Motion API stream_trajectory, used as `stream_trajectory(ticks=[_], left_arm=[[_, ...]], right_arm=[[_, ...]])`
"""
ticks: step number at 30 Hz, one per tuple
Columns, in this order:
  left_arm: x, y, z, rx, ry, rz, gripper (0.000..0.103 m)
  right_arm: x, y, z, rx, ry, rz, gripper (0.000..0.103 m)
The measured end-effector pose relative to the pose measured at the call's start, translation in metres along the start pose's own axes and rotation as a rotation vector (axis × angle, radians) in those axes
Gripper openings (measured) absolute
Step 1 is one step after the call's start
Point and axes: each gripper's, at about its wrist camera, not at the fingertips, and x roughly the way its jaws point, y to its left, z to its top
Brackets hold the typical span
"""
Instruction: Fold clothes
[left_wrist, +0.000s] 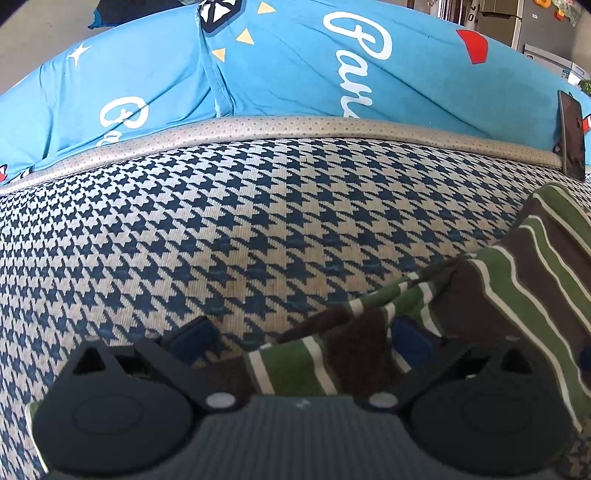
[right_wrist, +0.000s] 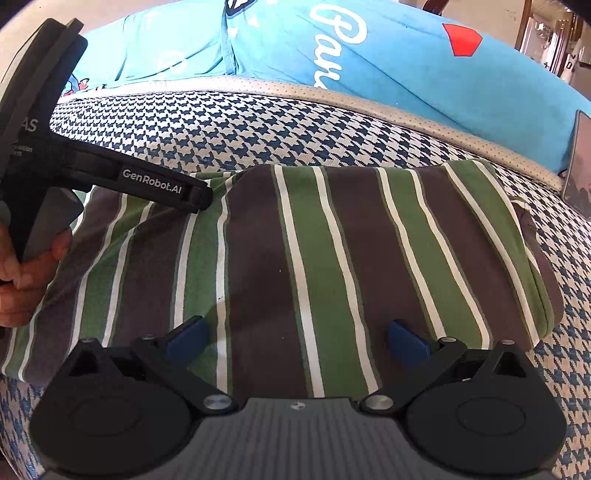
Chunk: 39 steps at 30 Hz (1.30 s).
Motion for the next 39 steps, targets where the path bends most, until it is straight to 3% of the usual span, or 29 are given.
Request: stream_trajectory(ticks=[7, 11, 14, 29, 34, 39], left_arm=[[0.108, -0.075, 0.042, -0.014, -0.012, 0.016, 0.103], [0.126, -0.093, 0.046, -0.059, -0.028, 0.031, 0.103], [0.071, -0.045, 0.034, -0.104, -0.035, 0.061, 0.103], [0.077, 0.029, 0.051, -0.287, 0.019, 0.243, 0.103], [0.04, 0.073, 0.035, -0.352, 0.047, 0.213, 0.103], [-0.009, 0.102, 0.013, -0.341, 0.03, 0.225, 0.103]], right_arm=[[-0.004, 0.001, -0.003, 0.002, -0.002, -0.005, 0.103], [-0.005, 0.002, -0.004, 0.001, -0.003, -0.007, 0.103], [-0.006, 0.002, -0.005, 0.0, -0.007, -0.007, 0.103], [-0.004, 0.001, -0.002, -0.002, -0.001, -0.01, 0.103], [-0.004, 0.001, 0.0, -0.007, -0.001, -0.012, 0.103], [-0.005, 0.0, 0.002, -0.02, -0.002, -0.013, 0.103]])
